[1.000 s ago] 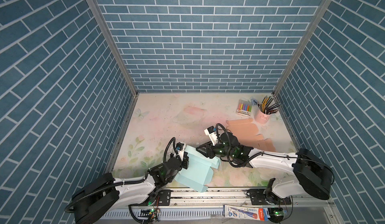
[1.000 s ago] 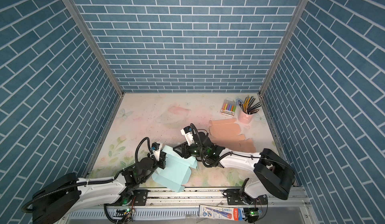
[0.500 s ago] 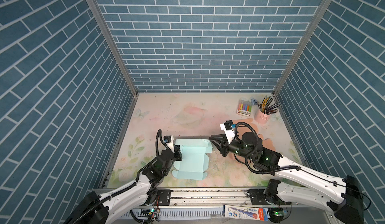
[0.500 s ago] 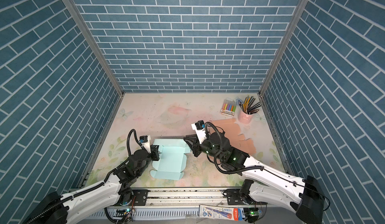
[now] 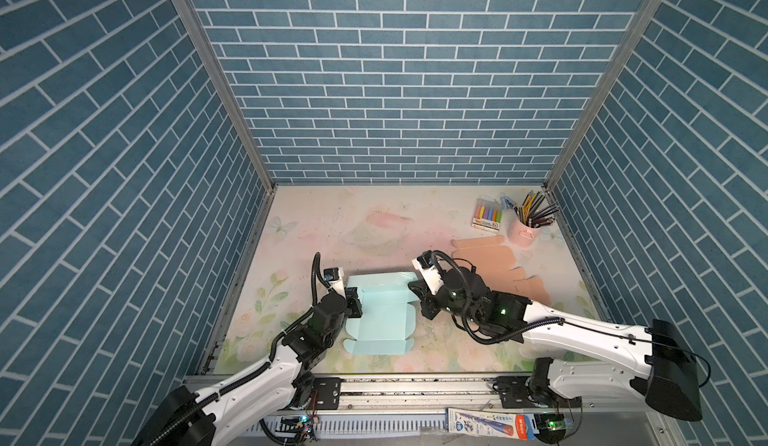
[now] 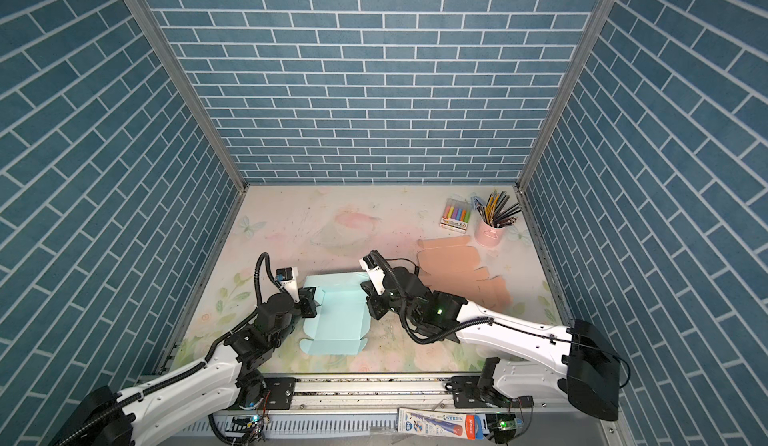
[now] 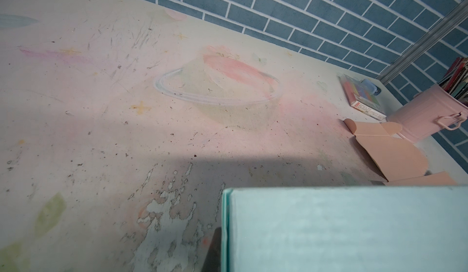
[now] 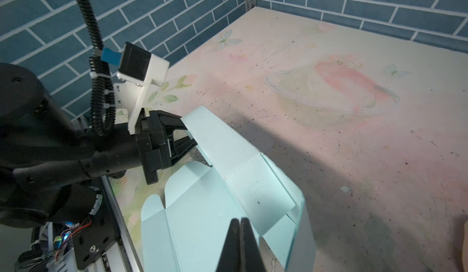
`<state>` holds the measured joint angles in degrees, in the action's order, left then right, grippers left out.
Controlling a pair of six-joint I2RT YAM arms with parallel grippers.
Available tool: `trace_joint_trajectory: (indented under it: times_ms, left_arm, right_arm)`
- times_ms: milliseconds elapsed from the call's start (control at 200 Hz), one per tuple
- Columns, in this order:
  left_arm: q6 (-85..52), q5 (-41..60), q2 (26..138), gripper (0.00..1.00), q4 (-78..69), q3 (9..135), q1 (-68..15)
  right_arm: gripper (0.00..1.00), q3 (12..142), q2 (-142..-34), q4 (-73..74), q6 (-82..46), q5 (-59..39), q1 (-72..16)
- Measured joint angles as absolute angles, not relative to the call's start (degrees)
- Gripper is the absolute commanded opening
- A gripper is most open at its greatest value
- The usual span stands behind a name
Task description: Fold the paper box
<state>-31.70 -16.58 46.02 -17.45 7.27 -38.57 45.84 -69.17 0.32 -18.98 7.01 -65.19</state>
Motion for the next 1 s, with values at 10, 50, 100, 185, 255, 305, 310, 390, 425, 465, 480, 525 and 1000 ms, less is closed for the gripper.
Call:
trace_joint_trajectory:
  times_ms: [10,50,100,185,255,305,310,390,425,465,480,525,1000]
  left_arm:
    - [-31.7,-16.56,46.02,0.0,-17.43,7.27,-38.54]
    - [-31.73,-16.49,46.02,0.0,-17.34,7.27,-38.52]
    - [-31.73,-16.38,46.02,0.0,-17.32,7.27,-38.52]
    - [-31.73,-16.19,45.98,0.0,-17.32,7.27,-38.48]
    - [-31.7,-16.19,45.82,0.0,-17.26,7.27,-38.48]
    - [-31.68,-16.16,45.67,0.0,-16.95,7.27,-38.48]
    - [-31.68,-16.19,45.65,0.0,-16.91,7.27,-38.48]
    - [-31.57,-16.14,45.6,0.0,-16.49,7.27,-38.41]
    - [-31.51,-16.08,45.6,0.0,-16.27,7.27,-38.41]
    - [-31.46,-15.9,45.6,0.0,-16.08,7.27,-38.37]
    - [-31.46,-15.81,45.6,0.0,-15.99,7.27,-38.37]
    - [-31.46,-15.68,45.6,0.0,-15.73,7.27,-38.35]
    - [-31.88,-15.38,44.21,0.0,-14.26,7.7,-37.82]
  right_arm:
    - [0.0,46.02,-69.32,0.25,-19.0,7.14,-65.21]
    - [0.0,47.05,-70.43,-0.3,-18.98,7.97,-65.21]
    - [0.0,48.27,-71.79,-1.26,-18.98,9.06,-65.21]
    - [0.0,50.0,-73.87,-2.39,-18.96,10.48,-65.21]
    - [0.0,50.7,-75.26,-2.85,-18.92,11.27,-65.21]
    - [0.0,50.96,-76.03,-3.16,-18.7,11.66,-65.21]
    - [0.0,50.96,-76.07,-3.18,-18.68,11.68,-65.21]
    - [0.0,51.07,-76.86,-3.51,-18.35,12.08,-65.21]
    - [0.0,51.07,-77.12,-3.55,-18.06,12.12,-65.21]
    - [0.0,51.09,-77.38,-3.55,-17.89,12.1,-65.21]
    - [0.0,51.09,-77.47,-3.55,-17.87,12.08,-65.21]
    - [0.0,51.22,-77.76,-3.62,-17.65,12.05,-65.21]
    - [0.0,53.08,-74.46,-6.26,-15.97,12.93,-65.91]
